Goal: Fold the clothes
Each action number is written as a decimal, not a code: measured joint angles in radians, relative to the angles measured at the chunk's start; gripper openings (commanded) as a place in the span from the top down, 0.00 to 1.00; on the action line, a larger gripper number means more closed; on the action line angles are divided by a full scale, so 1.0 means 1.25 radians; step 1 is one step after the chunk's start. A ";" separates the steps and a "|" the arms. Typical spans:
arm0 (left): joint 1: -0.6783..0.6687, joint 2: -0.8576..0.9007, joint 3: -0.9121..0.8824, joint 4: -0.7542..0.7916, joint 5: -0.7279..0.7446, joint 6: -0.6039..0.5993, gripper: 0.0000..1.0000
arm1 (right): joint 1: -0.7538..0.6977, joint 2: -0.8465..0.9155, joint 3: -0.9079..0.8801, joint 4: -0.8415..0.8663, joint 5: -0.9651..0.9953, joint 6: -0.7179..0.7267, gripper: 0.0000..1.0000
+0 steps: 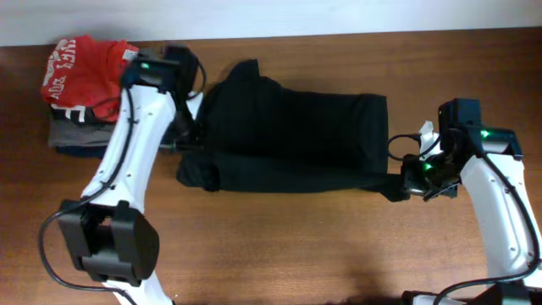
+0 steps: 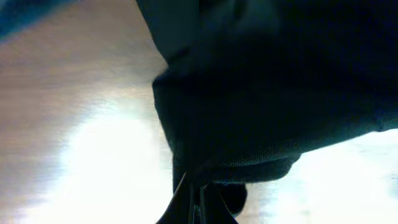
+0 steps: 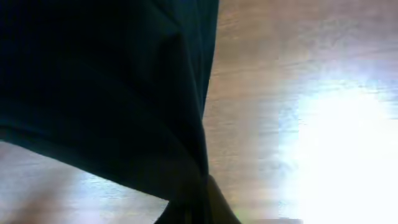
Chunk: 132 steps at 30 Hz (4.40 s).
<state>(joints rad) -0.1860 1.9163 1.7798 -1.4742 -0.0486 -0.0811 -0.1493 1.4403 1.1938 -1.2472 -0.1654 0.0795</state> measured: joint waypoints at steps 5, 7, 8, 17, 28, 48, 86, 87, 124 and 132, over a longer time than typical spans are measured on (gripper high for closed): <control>0.005 -0.013 -0.147 0.059 -0.003 -0.019 0.99 | 0.000 0.000 -0.011 -0.002 0.000 0.017 0.96; 0.009 -0.034 -0.198 0.086 -0.002 -0.024 1.00 | 0.000 0.000 -0.020 -0.005 0.000 0.021 0.96; 0.014 -0.047 -0.219 0.092 -0.002 -0.027 1.00 | 0.000 0.000 -0.028 -0.004 0.000 0.024 0.96; 0.056 -0.108 -0.247 0.103 -0.020 -0.032 1.00 | -0.005 0.000 -0.112 -0.003 0.012 0.084 0.96; 0.060 -0.108 -0.248 0.145 -0.024 -0.032 0.99 | -0.078 0.000 -0.132 0.021 0.012 0.097 0.96; 0.060 -0.108 -0.251 0.376 -0.027 -0.033 0.99 | -0.040 0.046 -0.132 0.309 -0.009 0.044 0.96; 0.111 0.048 -0.053 0.453 -0.077 0.003 0.01 | -0.004 0.225 0.177 0.255 0.007 0.010 0.22; 0.116 0.048 0.006 0.454 -0.057 0.029 0.01 | -0.004 0.225 0.229 0.240 0.008 -0.001 0.22; -0.041 0.614 0.599 0.567 0.168 0.174 0.05 | 0.021 0.225 0.469 0.067 -0.020 -0.088 0.27; -0.060 0.653 0.599 0.585 0.132 0.179 0.16 | 0.021 0.225 0.469 0.064 -0.013 -0.094 0.27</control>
<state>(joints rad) -0.2604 2.7327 2.5290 -0.7433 0.1169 0.1429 -0.1234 1.7210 1.7802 -1.1667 -0.1814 -0.0383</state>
